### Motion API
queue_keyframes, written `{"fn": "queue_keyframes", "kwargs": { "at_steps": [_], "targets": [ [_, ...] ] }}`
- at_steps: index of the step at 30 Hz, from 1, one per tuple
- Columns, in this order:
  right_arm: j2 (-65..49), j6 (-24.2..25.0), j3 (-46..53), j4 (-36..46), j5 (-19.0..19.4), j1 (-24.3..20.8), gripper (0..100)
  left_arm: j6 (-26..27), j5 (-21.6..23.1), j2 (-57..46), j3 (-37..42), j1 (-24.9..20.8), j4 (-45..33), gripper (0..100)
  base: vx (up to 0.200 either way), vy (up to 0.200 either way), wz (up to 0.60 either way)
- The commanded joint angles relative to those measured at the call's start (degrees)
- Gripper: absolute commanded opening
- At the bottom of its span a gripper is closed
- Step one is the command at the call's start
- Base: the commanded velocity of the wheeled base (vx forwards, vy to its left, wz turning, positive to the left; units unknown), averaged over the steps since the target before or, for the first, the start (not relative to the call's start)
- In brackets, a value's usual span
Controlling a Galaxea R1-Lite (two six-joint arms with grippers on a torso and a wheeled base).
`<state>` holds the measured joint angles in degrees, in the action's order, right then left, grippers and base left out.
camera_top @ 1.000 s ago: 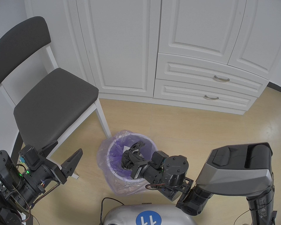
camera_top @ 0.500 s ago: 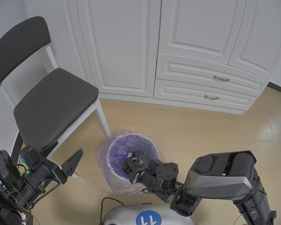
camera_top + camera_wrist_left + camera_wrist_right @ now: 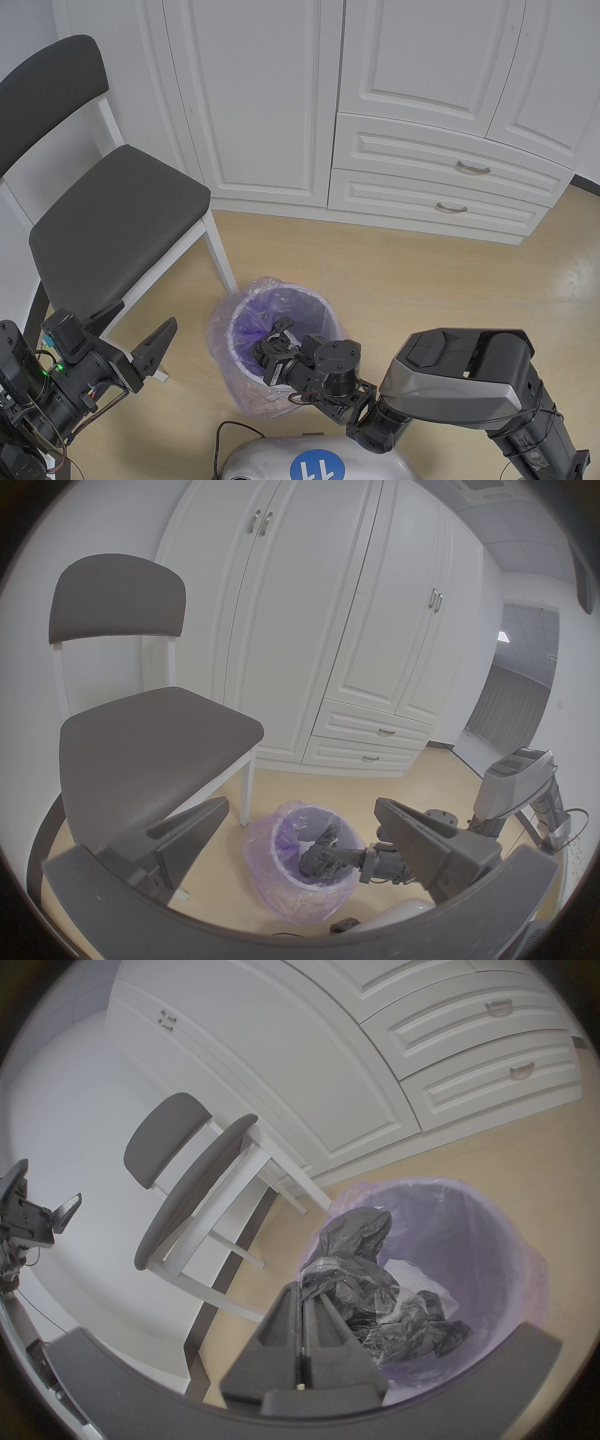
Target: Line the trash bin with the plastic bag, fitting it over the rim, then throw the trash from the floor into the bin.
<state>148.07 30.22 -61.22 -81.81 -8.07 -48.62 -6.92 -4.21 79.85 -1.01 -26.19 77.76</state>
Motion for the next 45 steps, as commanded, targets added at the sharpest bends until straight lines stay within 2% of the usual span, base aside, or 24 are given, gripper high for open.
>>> {"fn": "queue_keyframes", "kwargs": {
  "at_steps": [1,8,23,25,28,30,34,39,40,45],
  "targets": [
    [1.08,-0.25,-7.25,4.73,0.78,0.28,0,-0.11,-0.01,0.40,1.01,-0.01,0.02,100,0.000,0.000,0.00],
    [3.63,-1.04,-17.18,10.44,2.18,1.59,0,-0.02,-0.01,0.31,1.01,-0.01,0.02,100,0.000,0.000,0.00],
    [8.47,-2.71,-32.03,14.93,1.30,1.77,0,0.07,0.07,0.84,1.01,-0.18,0.02,100,0.000,0.000,0.00],
    [8.11,-2.80,-32.03,14.84,1.13,2.12,0,0.07,0.07,0.75,1.01,-0.18,0.02,100,0.000,0.000,0.00],
    [5.39,-3.15,-30.89,14.57,-1.77,2.21,0,0.07,0.07,0.75,1.01,-0.27,0.02,100,0.000,0.000,0.00],
    [3.02,-3.15,-29.39,14.22,-2.21,2.12,0,0.07,0.07,0.84,1.01,-0.27,0.11,100,0.000,0.000,0.00],
    [-0.85,-3.15,-26.05,14.05,-2.13,2.03,0,0.07,-0.01,1.10,1.01,-0.45,0.11,100,0.000,0.000,0.00],
    [-0.41,-3.24,-23.24,12.82,-2.04,2.21,0,0.07,-0.01,0.84,1.01,-0.45,0.11,100,0.000,0.000,0.00],
    [-0.59,-3.50,-20.08,12.47,-1.86,2.21,0,0.16,-0.01,0.57,1.01,-0.45,0.11,100,0.000,0.000,0.00],
    [-0.50,-7.63,-12.26,7.98,1.30,3.35,0,0.16,-0.01,0.22,1.01,-0.45,0.11,100,0.000,0.000,0.00]
  ]
}}
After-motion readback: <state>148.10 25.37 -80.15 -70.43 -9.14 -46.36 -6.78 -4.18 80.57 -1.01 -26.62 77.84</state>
